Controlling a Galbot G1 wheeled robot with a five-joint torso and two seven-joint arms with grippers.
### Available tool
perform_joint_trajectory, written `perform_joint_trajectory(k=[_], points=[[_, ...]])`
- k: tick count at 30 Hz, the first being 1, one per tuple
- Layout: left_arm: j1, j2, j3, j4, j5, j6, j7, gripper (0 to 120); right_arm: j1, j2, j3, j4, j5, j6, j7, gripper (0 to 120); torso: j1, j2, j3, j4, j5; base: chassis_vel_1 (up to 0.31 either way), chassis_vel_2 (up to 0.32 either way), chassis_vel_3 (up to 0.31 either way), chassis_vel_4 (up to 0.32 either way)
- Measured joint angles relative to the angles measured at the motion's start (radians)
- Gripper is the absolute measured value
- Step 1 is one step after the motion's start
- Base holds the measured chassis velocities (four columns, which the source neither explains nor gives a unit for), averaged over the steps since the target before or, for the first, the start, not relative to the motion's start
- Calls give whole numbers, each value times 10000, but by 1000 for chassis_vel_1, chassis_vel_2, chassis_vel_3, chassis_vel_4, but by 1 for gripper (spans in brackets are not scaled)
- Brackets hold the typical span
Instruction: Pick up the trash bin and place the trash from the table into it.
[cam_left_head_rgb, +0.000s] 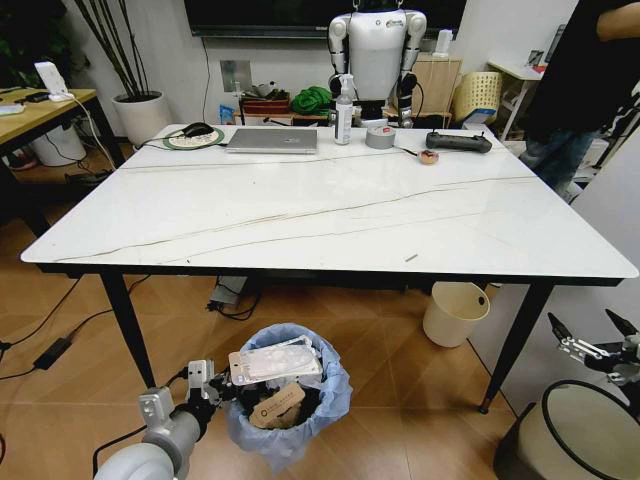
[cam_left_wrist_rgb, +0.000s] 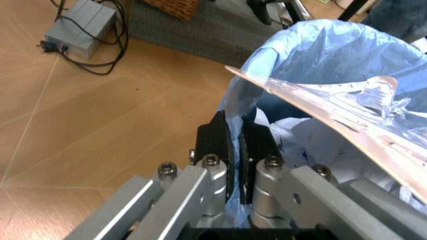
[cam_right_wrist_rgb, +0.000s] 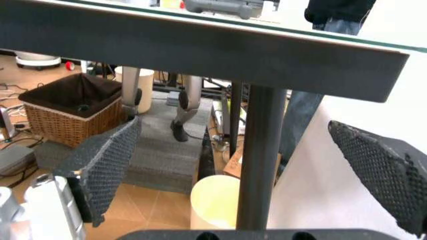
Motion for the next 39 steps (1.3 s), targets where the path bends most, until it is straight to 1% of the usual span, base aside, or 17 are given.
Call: perform_joint_trajectory(k=[7, 9, 10, 13, 16, 25, 39], points=[[22, 55, -14, -35, 7, 0, -18, 0, 0, 0, 0, 0, 0, 0, 0, 100, -116, -275, -158, 0, 0, 0, 0, 0, 0], [22, 54, -16, -39, 8, 0, -19, 0, 0, 0, 0, 0, 0, 0, 0, 100, -122, -289, -167, 0, 1, 0, 0, 0, 0], [41, 51, -17, -79, 24, 3, -25, 0, 0, 0, 0, 0, 0, 0, 0, 100, -168, -399, -230, 0, 0, 0, 0, 0, 0], [85, 51, -17, -97, 52, 4, -29, 0, 0, 0, 0, 0, 0, 0, 0, 100, -225, -552, -329, 0, 1, 0, 0, 0, 0], [110, 51, -18, -108, 63, 4, -29, 0, 0, 0, 0, 0, 0, 0, 0, 100, -245, -613, -369, 0, 0, 0, 0, 0, 0], [45, 52, -5, -106, 68, 3, -11, 0, 1, 0, 0, 0, 0, 0, 0, 100, -412, -1050, -638, 0, 1, 0, 0, 0, 0], [-78, 64, 69, -28, 24, 1, 13, 0, 0, 0, 0, 0, 0, 0, 0, 100, -614, -1569, -956, 0, 1, 0, 0, 0, 0]])
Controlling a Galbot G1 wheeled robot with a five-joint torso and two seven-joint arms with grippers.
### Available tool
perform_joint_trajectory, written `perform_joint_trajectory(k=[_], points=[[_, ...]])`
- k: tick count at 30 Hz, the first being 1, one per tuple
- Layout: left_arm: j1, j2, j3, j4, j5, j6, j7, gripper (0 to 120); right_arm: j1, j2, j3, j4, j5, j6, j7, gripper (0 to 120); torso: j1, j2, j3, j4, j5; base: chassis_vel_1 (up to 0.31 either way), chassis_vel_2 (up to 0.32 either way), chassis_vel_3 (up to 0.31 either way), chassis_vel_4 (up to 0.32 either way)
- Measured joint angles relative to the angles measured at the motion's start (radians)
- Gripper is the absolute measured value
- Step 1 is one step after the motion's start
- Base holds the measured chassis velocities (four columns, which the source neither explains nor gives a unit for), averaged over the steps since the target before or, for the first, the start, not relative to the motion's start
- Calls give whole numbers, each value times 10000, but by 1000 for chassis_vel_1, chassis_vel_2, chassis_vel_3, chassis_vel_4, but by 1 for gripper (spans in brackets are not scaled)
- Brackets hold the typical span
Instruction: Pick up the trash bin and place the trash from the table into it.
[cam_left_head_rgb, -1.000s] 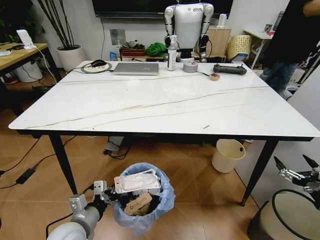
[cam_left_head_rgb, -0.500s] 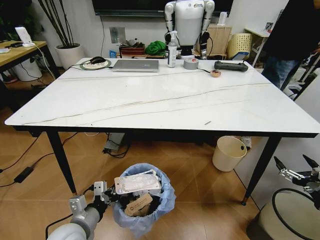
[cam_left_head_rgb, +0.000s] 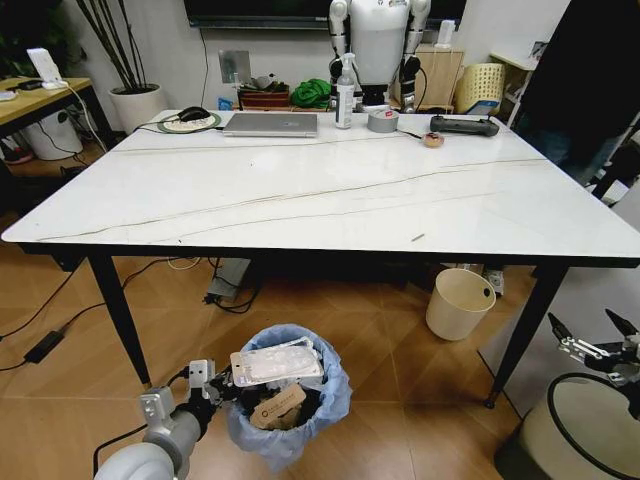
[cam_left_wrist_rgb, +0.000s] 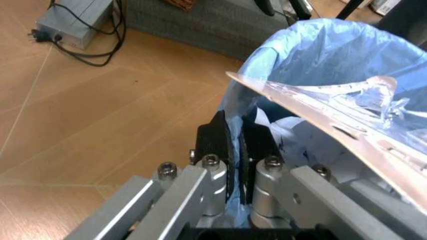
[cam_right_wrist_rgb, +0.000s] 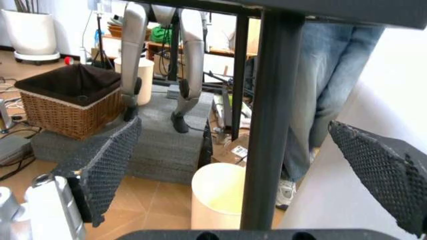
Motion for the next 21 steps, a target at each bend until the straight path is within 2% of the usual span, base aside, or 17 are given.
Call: perform_joint_trajectory(k=[21], points=[[-73, -203, 140, 234, 38, -17, 61, 0, 0, 0, 0, 0, 0, 0, 0, 100, -321, -878, -558, 1, 0, 0, 0, 0, 0]])
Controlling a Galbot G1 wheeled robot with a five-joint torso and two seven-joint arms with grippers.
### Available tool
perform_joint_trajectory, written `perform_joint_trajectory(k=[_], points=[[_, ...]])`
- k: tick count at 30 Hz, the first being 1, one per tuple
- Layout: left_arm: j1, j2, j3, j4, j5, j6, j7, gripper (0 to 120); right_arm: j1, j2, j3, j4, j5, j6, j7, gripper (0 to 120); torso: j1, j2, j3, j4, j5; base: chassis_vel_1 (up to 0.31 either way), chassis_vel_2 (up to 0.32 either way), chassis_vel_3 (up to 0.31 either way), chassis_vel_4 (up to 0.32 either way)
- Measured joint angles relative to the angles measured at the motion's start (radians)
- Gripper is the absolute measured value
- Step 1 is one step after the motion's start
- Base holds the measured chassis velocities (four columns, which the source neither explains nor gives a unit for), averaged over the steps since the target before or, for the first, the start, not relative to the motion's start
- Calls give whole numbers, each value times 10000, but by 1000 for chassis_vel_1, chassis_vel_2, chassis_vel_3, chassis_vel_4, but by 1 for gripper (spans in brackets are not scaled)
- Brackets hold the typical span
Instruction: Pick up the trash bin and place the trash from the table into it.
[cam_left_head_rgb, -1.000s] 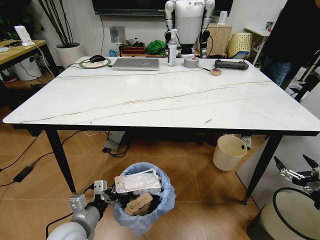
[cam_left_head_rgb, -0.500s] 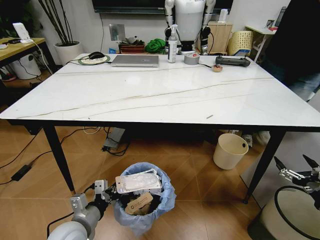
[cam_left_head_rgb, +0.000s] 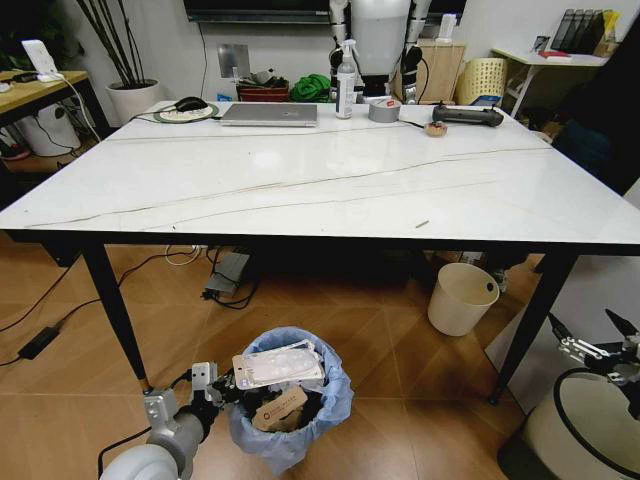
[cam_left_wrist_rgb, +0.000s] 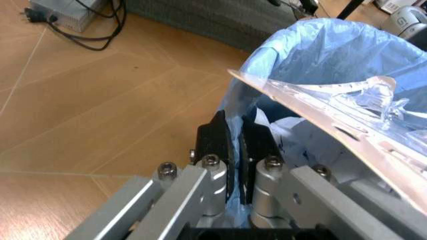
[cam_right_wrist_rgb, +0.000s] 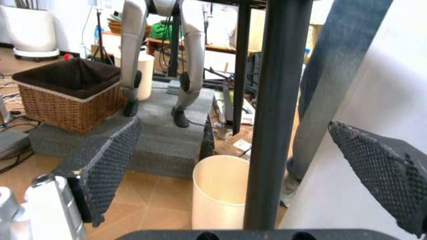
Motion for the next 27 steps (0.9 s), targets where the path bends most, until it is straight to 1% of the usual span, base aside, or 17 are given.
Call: perform_joint_trajectory(k=[3, 8, 11, 14, 17, 21, 27], points=[[-10, -11, 6, 11, 2, -1, 12, 0, 0, 0, 0, 0, 0, 0, 0, 100, -33, -94, -61, -1, 0, 0, 0, 0, 0], [-25, -24, 16, 32, 9, -6, 23, 0, 0, 0, 0, 0, 0, 0, 0, 100, -131, -371, -238, -1, 0, 0, 0, 0, 0], [-22, -21, 15, 32, 10, -6, 25, 0, 0, 0, 0, 0, 0, 0, 0, 100, -153, -449, -294, -1, 0, 0, 0, 0, 0], [-16, -22, 16, 34, 12, -11, 28, 0, 0, 0, 0, 0, 0, 0, 0, 100, -202, -609, -405, -1, 0, 0, 0, 0, 0], [-12, -26, 16, 34, 14, -11, 28, 0, 0, 0, 0, 0, 0, 0, 0, 100, -227, -669, -441, -1, 0, 0, 0, 0, 0], [-20, -34, 33, 43, 23, -12, 30, 0, 0, 0, 0, 0, 0, 0, 0, 100, -285, -877, -591, -1, 0, 0, 0, 0, 0], [-38, -41, 74, 48, 38, -12, 20, 0, 0, 0, 0, 0, 0, 0, 0, 100, -353, -1097, -744, -1, 0, 0, 0, 0, 0]])
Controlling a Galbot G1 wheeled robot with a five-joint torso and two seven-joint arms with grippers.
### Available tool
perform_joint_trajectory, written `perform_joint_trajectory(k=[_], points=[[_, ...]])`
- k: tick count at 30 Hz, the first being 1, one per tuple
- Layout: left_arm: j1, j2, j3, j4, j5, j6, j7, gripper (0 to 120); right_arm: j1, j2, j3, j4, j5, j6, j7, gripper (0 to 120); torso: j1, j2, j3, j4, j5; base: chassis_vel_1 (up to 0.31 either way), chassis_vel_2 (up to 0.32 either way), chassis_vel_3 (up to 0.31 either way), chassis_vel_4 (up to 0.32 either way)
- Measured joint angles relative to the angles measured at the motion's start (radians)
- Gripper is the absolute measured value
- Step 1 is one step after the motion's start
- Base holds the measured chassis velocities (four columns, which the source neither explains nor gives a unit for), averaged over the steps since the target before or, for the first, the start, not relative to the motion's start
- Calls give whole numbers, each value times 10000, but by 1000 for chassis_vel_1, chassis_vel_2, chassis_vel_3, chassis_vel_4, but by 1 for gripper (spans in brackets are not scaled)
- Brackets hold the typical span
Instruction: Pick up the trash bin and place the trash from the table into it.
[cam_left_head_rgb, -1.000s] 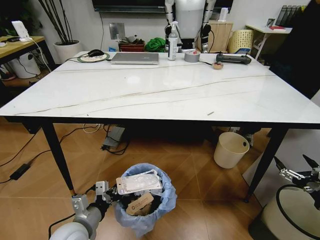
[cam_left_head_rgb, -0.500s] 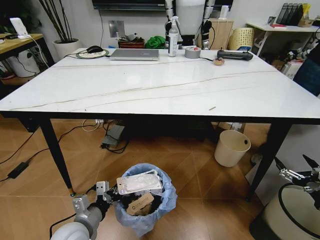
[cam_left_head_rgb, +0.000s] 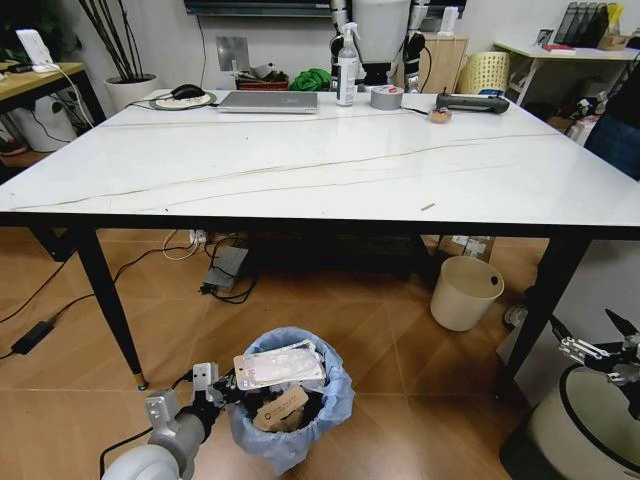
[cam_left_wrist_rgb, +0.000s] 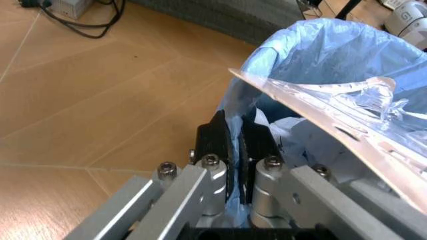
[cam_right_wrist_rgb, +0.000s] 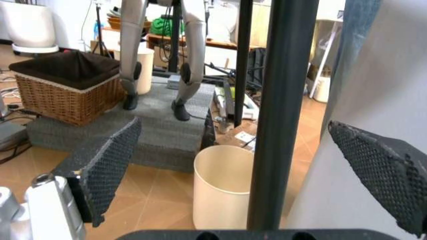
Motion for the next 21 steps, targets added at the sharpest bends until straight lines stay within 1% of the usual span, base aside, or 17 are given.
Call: perform_joint_trajectory(k=[9, 12, 17, 18, 21], points=[[-3, 7, -2, -2, 3, -1, -40, 0, 0, 0, 0, 0, 0, 0, 0, 100, -118, -377, -259, 0, 0, 0, 0, 0, 0], [-3, 1, -2, -3, 3, 0, -42, 0, 0, 0, 0, 0, 0, 0, 0, 100, -133, -422, -290, 0, 0, 0, 0, 0, 0], [-18, 4, 0, -10, 4, 1, -49, 0, 0, 0, 0, 0, 0, 0, 0, 100, -207, -713, -505, 0, 0, 0, 0, 0, 0], [-18, 4, 0, -10, 4, 1, -49, 0, 0, 0, 0, 0, 0, 0, 0, 100, -207, -713, -505, 0, 0, 0, 0, 0, 0], [-19, -6, 0, -12, 13, 3, -54, 0, 0, 0, 0, 0, 0, 0, 0, 100, -253, -871, -616, 0, 0, 0, 0, 0, 0]])
